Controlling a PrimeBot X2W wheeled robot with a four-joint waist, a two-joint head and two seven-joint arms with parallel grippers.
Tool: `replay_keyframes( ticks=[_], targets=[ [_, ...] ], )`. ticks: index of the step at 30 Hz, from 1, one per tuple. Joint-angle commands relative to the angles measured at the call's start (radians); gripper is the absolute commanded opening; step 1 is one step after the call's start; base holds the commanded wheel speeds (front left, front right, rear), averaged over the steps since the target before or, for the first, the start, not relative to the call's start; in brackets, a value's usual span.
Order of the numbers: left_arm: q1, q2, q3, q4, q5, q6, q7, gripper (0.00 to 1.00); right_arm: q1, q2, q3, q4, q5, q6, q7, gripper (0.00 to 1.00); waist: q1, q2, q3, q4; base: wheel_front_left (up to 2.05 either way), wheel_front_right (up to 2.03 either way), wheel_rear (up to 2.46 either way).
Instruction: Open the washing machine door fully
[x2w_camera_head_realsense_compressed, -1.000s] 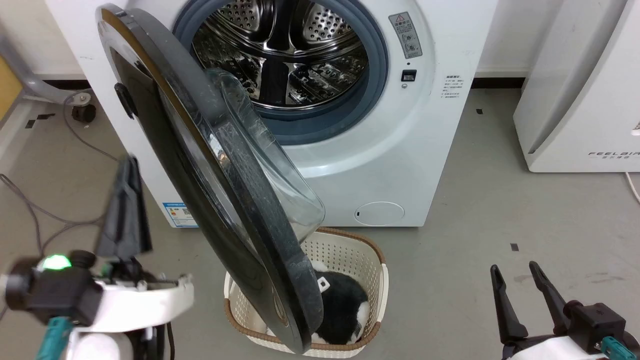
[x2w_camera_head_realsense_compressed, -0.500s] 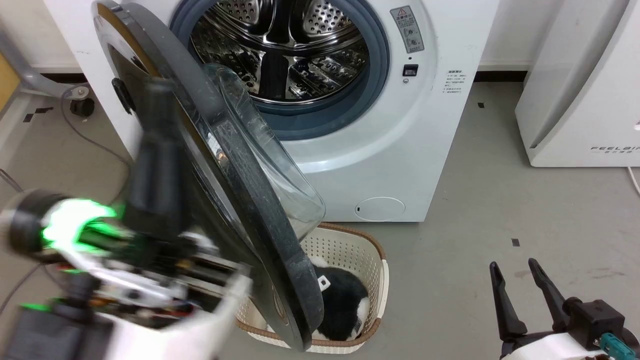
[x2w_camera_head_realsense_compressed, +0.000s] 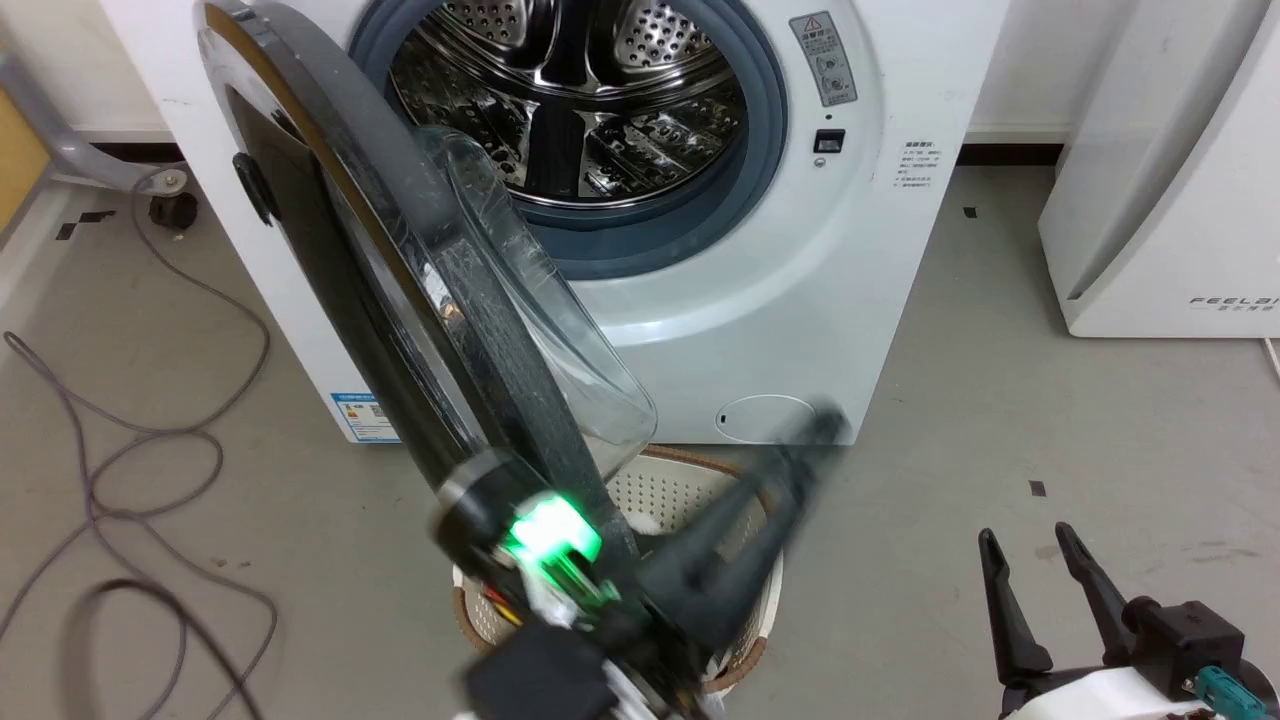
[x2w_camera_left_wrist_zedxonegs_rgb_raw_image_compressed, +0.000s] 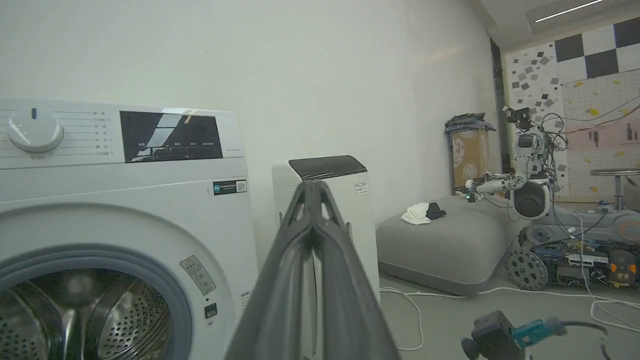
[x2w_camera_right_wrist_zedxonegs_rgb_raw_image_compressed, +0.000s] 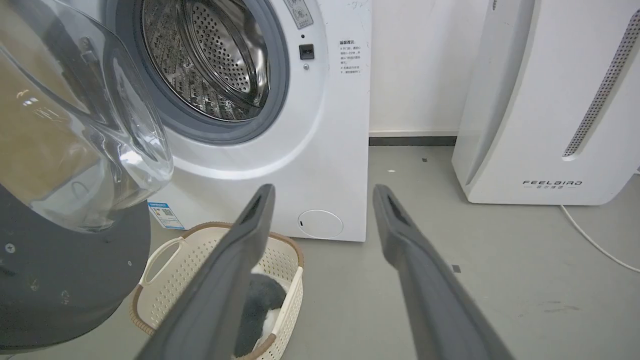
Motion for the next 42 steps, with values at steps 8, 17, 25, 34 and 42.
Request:
replay_keyframes(
  ticks=[8,17,25,34,42],
  targets=[
    [0.114,0.048,-0.051,0.055,-0.031,0.024,0.186,0.0,0.001,0.004,0.003,0.008,0.006,0.001,0.006,1.0,0.0,0.0,-0.007,0.006,0.0,0.0,0.0],
    [0.136,0.058,-0.036,0.153,-0.032,0.066,0.246,0.0,0.0,0.004,0.01,0.014,0.012,0.001,0.013,1.0,0.0,0.0,-0.004,0.0,0.0,0.0,0.0],
    [0.078,0.02,-0.002,0.338,-0.025,0.112,0.195,0.0,-0.003,0.004,0.017,0.023,0.015,0.001,0.013,1.0,0.0,0.0,0.004,-0.014,0.0,0.0,0.0],
    [0.065,0.009,0.027,0.417,-0.039,0.144,0.158,0.0,-0.005,0.004,0.02,0.034,0.023,0.001,0.01,1.0,0.0,0.0,0.013,-0.012,0.0,0.0,0.0],
    [0.101,0.012,0.039,0.408,-0.057,0.17,0.151,0.0,-0.013,0.004,0.028,0.049,0.024,0.001,0.01,1.0,0.0,0.0,0.012,0.0,0.0,0.0,0.0]
  ],
)
